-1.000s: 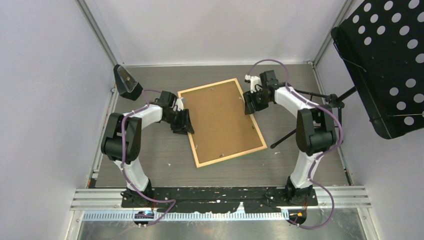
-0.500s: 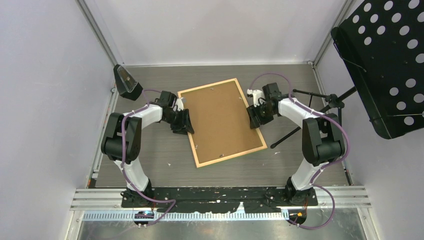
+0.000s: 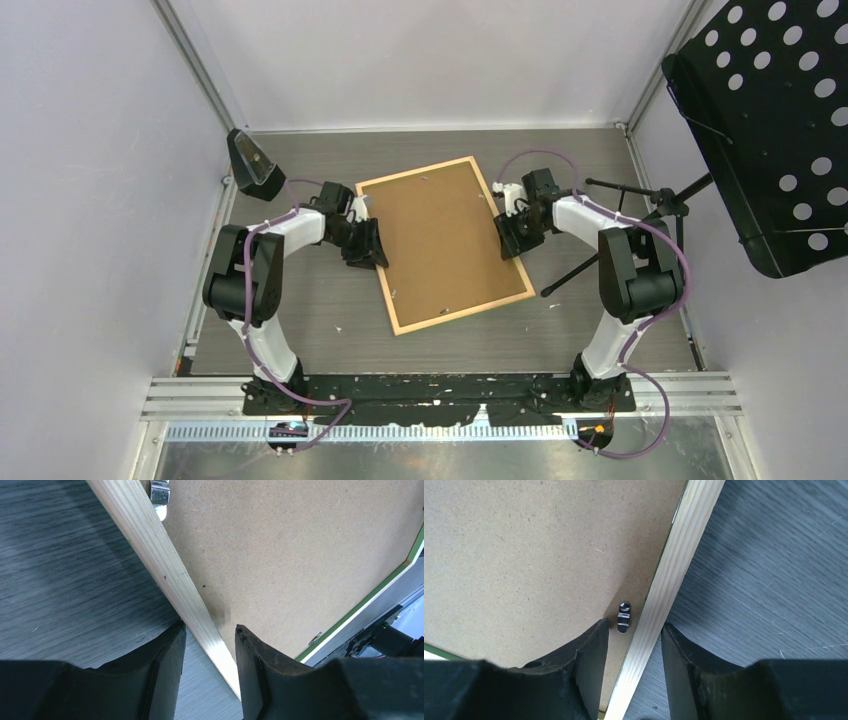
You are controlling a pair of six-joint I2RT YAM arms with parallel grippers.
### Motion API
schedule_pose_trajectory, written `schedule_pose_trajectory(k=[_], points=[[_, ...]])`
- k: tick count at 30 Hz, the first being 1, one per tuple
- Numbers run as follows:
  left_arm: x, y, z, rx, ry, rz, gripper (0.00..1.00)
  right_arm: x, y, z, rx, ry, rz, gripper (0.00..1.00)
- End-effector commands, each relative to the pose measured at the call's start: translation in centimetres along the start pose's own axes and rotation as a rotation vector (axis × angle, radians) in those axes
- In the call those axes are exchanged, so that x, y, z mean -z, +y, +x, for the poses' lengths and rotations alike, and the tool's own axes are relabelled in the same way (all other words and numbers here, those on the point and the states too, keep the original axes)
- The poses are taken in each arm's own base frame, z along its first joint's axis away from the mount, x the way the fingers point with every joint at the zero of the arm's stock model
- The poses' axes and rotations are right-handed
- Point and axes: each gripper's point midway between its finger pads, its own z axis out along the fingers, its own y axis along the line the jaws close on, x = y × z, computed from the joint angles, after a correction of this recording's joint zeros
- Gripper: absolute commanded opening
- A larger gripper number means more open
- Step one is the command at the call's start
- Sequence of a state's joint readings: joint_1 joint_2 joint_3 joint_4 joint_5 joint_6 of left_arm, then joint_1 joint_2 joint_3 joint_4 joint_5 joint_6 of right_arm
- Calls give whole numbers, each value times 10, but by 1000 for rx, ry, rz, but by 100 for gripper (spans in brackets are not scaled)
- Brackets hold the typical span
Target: Put the photo into the frame
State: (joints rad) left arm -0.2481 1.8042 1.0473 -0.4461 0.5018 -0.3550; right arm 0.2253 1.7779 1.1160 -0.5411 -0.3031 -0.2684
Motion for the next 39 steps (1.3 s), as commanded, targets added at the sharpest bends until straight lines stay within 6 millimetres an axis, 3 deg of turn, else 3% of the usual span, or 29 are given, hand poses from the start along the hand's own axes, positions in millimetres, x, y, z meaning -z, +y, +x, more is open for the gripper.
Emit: schedule_pose_trajectory(k=[1, 13, 33, 36, 39], points=[[-16, 13, 16, -12, 63, -36, 45, 2, -3, -16, 32, -48, 14, 48], [-16, 13, 17, -12, 66, -35, 44, -1, -6, -20, 34, -47, 17, 41], [-16, 13, 18, -11, 72, -32, 40, -5, -9, -23, 17, -74, 37, 10], [-16, 13, 18, -11, 72, -32, 40, -2, -6, -27, 3, -90, 25, 19], [-16, 13, 17, -11, 72, -30, 40, 6, 0, -36, -21, -124, 0, 41]])
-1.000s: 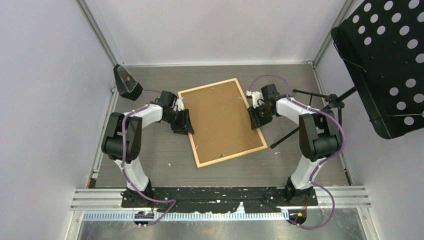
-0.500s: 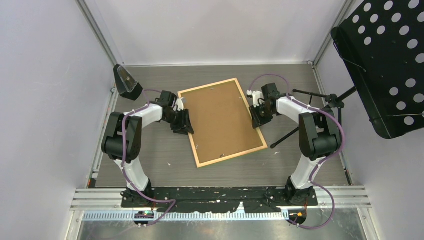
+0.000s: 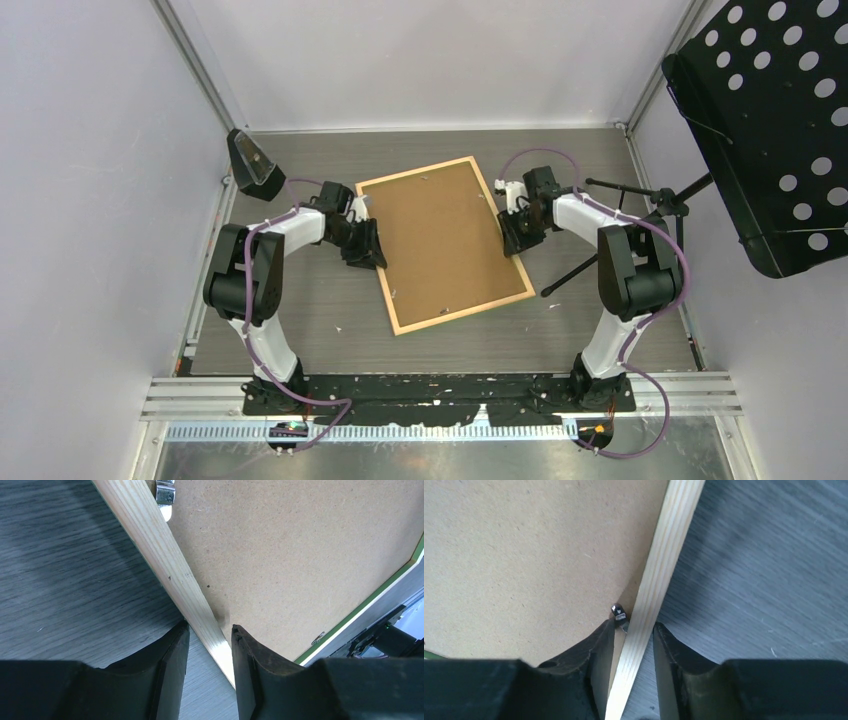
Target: Put the photo into the frame
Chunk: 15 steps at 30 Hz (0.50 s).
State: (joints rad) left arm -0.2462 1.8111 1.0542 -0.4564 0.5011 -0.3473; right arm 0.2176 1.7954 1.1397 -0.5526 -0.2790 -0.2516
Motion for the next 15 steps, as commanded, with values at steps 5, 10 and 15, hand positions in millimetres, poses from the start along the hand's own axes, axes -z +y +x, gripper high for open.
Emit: schedule_pose_trajectory(k=[5, 10, 15], points=[[-17, 11, 18, -9, 67, -26, 40, 18, 10, -48, -17, -172, -34, 53], [-17, 11, 18, -9, 67, -26, 40, 18, 8, -46, -14, -160, -28, 53], [-16, 11, 18, -8, 68, -25, 39, 15, 5, -37, 12, -134, -13, 48]])
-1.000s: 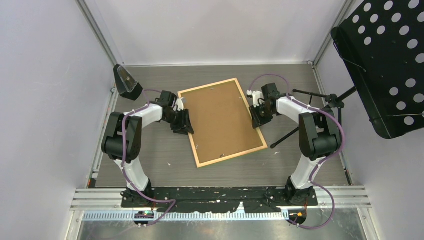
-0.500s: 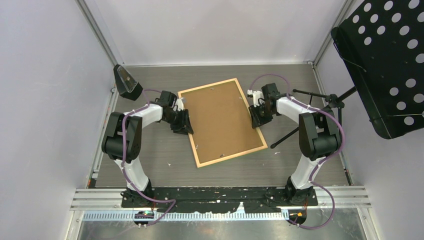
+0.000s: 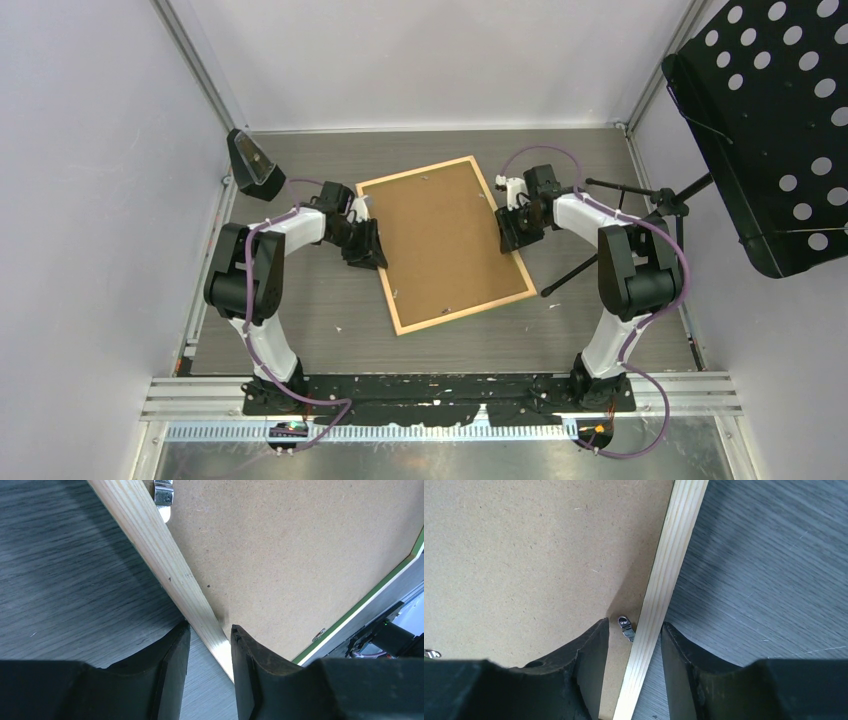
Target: Put the photo into the frame
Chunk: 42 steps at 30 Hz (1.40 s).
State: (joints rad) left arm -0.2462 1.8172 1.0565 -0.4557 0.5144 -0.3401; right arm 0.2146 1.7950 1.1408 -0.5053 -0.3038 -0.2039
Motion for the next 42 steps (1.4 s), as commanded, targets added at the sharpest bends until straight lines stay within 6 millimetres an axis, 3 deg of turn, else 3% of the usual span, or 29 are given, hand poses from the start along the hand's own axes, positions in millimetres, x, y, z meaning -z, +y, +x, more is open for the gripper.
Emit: schedule_pose_trajectory(k=[1, 7, 12, 23, 33, 37, 42], points=[[-15, 13, 17, -3, 62, -38, 39, 14, 4, -23, 53, -78, 0, 48], [-16, 12, 17, -3, 64, -33, 39, 17, 0, -21, 77, -78, 23, 45], [-16, 12, 18, 1, 69, -29, 38, 18, -3, -40, 35, -116, 35, 47], [-18, 10, 21, 10, 82, -14, 38, -1, -19, -73, -13, -118, 38, 45], [-18, 10, 22, 13, 87, -16, 37, -17, -27, -82, -23, -106, 37, 42], [-18, 11, 22, 11, 86, -19, 37, -21, -27, -80, -18, -95, 33, 38], [-15, 10, 19, 2, 70, -25, 43, -25, -26, -81, -18, -92, 11, 21]])
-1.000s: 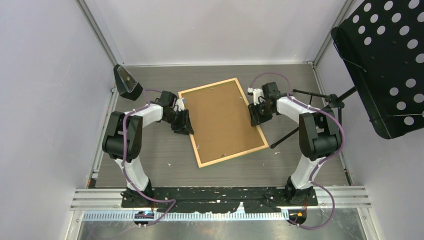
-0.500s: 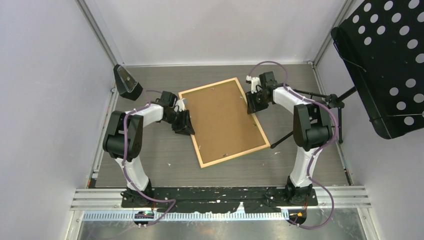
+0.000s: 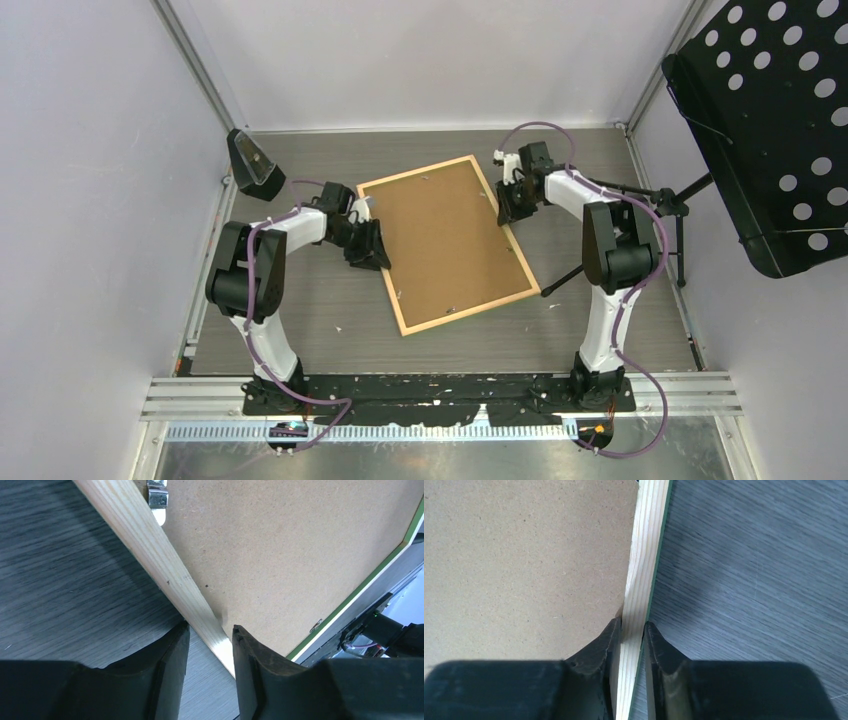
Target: Put the photo into the frame
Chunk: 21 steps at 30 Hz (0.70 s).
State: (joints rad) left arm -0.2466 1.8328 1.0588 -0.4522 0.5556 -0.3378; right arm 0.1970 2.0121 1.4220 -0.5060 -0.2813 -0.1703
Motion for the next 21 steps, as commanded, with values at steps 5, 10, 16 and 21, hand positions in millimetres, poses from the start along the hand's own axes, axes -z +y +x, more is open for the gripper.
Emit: schedule_pose_trajectory(k=[5, 10, 16, 21], points=[[0, 10, 10, -18, 14, -59, 48, -1, 12, -24, 11, -45, -67, 6], [11, 13, 4, -27, -12, -80, 73, 0, 18, -39, 28, -63, -92, 5], [32, 18, -7, -48, -39, -105, 83, -3, 35, -57, 115, -40, -135, 5], [62, 21, -26, -119, -113, -167, 93, -8, 47, -71, 236, -17, -166, 5]])
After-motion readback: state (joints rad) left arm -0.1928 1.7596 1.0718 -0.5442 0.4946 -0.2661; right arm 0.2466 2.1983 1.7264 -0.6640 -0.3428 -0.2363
